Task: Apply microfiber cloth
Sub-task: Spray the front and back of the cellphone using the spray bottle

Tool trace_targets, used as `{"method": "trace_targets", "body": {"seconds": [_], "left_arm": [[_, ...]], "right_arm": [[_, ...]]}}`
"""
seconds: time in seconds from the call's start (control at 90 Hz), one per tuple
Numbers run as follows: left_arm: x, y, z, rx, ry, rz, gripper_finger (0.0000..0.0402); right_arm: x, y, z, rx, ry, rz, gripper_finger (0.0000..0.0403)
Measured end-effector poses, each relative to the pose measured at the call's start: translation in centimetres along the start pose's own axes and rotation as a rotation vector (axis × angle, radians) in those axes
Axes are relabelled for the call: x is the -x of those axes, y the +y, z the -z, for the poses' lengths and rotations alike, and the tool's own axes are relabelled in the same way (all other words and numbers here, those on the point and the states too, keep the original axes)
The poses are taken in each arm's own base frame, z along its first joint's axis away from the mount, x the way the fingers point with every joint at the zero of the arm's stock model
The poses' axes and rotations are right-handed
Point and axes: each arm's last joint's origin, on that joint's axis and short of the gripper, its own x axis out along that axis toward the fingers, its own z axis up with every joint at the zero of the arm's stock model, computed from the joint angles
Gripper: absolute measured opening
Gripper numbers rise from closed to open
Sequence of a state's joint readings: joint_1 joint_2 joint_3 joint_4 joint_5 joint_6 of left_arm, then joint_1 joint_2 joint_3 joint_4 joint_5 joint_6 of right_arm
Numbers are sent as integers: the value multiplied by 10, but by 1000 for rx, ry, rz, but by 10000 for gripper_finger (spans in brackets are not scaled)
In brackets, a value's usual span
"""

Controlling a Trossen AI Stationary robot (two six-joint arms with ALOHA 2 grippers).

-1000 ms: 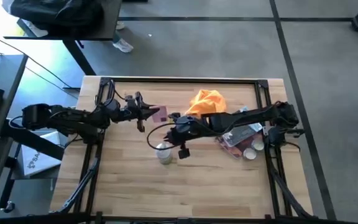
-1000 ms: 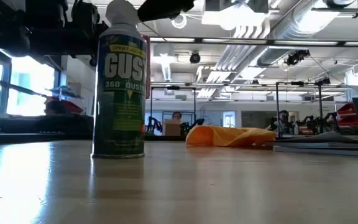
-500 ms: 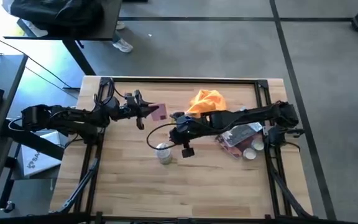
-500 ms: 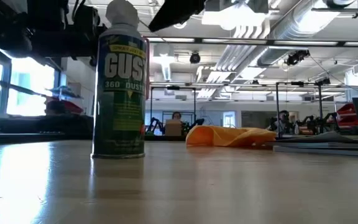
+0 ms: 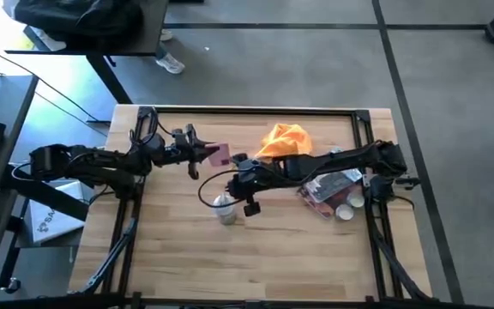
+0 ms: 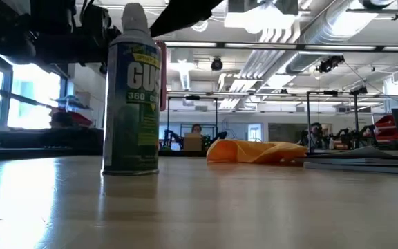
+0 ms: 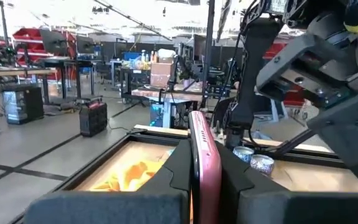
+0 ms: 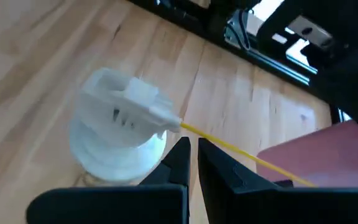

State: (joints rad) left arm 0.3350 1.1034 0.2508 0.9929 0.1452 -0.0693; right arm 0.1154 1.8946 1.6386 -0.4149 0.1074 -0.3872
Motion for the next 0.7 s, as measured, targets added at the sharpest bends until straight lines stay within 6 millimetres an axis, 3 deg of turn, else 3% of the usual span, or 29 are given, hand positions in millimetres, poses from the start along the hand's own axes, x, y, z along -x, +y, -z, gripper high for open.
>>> {"method": "trace_targets", "body": {"seconds": [0.389, 0.7], "left_arm": [[1, 5, 0, 1, 0, -25, 8], [1, 4, 0, 50, 2, 0, 8]], "right_arm": [[8, -10, -7, 26, -80, 26, 0], [2, -8, -5, -12, -114, -93, 0]]}}
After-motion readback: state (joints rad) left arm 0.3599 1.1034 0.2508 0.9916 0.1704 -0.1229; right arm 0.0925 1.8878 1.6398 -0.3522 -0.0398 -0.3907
